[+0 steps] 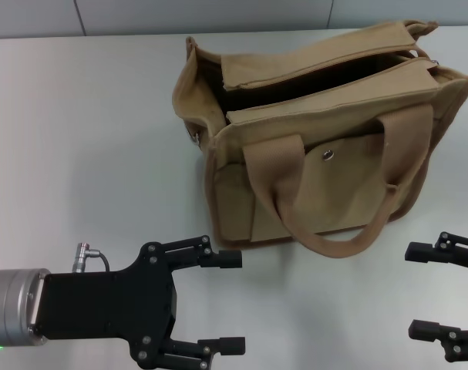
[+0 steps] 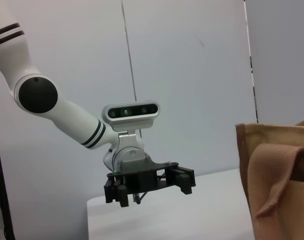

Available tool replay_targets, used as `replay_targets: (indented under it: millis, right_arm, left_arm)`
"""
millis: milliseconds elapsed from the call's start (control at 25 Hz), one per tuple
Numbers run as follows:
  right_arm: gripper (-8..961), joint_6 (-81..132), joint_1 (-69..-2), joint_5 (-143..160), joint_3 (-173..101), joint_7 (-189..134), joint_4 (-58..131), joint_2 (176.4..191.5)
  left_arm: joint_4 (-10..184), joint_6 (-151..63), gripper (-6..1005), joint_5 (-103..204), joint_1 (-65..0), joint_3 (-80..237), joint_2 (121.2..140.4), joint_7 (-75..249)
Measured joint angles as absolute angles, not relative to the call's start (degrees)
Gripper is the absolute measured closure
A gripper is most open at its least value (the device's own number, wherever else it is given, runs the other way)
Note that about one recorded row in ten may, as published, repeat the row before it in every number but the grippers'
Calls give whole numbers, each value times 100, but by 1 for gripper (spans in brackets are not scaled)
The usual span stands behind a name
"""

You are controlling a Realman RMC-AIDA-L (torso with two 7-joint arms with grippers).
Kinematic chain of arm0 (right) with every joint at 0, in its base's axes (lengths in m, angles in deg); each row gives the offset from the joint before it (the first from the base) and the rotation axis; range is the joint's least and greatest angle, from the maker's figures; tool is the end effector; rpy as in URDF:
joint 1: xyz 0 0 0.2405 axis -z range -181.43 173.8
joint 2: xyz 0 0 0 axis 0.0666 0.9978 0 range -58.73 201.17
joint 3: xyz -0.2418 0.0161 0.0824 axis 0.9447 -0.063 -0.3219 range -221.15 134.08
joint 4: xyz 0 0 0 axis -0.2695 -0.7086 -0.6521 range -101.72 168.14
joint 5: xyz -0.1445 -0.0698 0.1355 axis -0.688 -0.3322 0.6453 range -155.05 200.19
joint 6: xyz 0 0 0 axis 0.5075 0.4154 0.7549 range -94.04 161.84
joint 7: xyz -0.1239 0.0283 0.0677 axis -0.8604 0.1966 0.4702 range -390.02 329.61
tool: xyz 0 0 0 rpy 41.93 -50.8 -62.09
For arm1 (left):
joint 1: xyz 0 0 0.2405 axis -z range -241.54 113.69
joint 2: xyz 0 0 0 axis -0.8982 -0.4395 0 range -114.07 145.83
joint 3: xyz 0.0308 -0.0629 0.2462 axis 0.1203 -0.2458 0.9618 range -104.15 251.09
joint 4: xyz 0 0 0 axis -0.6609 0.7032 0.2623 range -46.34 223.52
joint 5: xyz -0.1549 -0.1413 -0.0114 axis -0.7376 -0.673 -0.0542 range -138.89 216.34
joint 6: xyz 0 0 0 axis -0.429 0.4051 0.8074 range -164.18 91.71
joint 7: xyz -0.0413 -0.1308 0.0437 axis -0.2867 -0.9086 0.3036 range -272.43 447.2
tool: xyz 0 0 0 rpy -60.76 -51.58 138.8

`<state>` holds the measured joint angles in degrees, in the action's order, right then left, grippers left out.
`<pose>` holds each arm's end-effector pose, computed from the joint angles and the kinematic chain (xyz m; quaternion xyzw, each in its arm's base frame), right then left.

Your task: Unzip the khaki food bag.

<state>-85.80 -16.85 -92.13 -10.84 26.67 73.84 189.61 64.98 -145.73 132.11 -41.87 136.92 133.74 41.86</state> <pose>0.3024 0.1962 0.0361 -0.9315 0.0893 0.3441 0.0770 -0.2505 0.2224 -0.0343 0.9178 0.0040 0.3968 0.0124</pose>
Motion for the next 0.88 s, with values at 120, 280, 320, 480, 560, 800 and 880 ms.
replay_targets:
  millis: [120,280,320,480,560,800,880]
  right_arm:
    - [113,-8580,-1685,-9213,-1084,2666,7381,18961]
    - [113,-8581,-1673,-9213,-1092,2666,7381,18961]
    - [113,-8583,-1672,-9213,-1115,2666,7381,18961]
    - [113,-8624,-1673,-9213,-1132,2666,7381,18961]
    - [113,-8631,-1675,-9213,-1134,2666,7381,18961]
    - [113,-8633,-1686,-9213,-1138,2666,7381,18961]
    - [113,-8633,-1687,-9213,-1141,2665,7381,18961]
  left_arm:
    - [6492,-14574,165,13211,-4192,13692,13381,4185]
    - [6491,-14574,165,13216,-4194,13692,13383,4186]
    - [6492,-14576,165,13214,-4195,13692,13383,4188]
    - [6492,-14580,165,13210,-4195,13692,13383,4191]
    - [6490,-14583,165,13209,-4195,13692,13387,4196]
    - [6486,-14592,165,13208,-4180,13692,13405,4200]
    - [6485,-14592,165,13208,-4177,13692,13408,4201]
